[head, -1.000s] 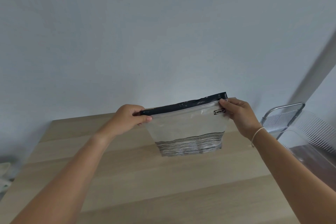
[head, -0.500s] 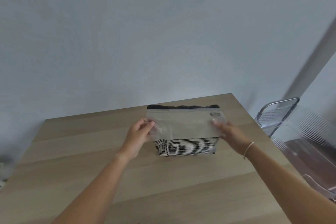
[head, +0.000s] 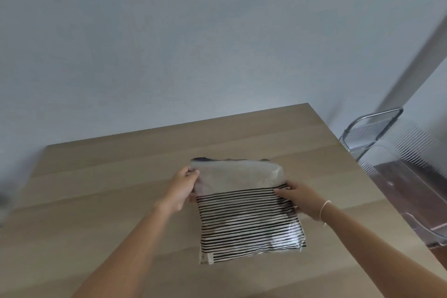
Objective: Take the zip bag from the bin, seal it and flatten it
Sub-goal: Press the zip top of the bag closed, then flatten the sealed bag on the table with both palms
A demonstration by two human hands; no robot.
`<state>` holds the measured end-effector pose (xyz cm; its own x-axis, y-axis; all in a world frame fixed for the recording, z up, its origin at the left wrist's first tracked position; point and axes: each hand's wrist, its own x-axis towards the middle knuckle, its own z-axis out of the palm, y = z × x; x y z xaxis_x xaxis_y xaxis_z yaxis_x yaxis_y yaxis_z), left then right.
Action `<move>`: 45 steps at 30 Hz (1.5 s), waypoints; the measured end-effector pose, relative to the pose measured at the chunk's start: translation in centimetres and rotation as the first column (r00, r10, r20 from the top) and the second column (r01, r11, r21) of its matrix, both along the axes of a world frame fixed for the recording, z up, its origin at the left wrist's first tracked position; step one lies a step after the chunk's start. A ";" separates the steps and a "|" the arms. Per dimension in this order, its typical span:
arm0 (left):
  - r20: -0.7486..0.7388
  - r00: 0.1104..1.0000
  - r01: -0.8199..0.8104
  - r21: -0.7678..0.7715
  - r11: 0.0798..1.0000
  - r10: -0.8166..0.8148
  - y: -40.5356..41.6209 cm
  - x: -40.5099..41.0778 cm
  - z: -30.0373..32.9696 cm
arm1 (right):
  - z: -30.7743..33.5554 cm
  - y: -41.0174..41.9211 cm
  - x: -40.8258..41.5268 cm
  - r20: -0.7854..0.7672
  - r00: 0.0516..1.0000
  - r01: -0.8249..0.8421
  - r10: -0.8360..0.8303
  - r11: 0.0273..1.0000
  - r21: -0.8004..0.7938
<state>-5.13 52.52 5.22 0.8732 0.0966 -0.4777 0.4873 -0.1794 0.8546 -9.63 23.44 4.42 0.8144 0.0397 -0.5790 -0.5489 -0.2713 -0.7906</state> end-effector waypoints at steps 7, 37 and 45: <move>0.145 0.983 0.020 0.532 0.846 -0.114 -1.0 -2.9 -4.7 | -2.0 2.1 -1.7 0.250 0.929 -0.051 0.274 0.762 -0.646; 0.006 0.796 0.284 0.879 0.383 -0.605 -6.8 -4.1 -8.7 | -8.7 7.2 0.4 0.166 0.839 -0.138 0.519 0.497 -0.857; -0.015 0.791 0.295 0.885 0.360 -0.611 -6.7 -4.1 -8.9 | -8.8 7.2 0.4 0.165 0.837 -0.143 0.522 0.500 -0.854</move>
<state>-9.19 45.78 -3.72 0.9752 -0.1625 -0.1502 -0.1251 -0.9647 0.2318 -9.23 30.62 -4.40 0.9818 0.0449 -0.1847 -0.0024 -0.9686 -0.2484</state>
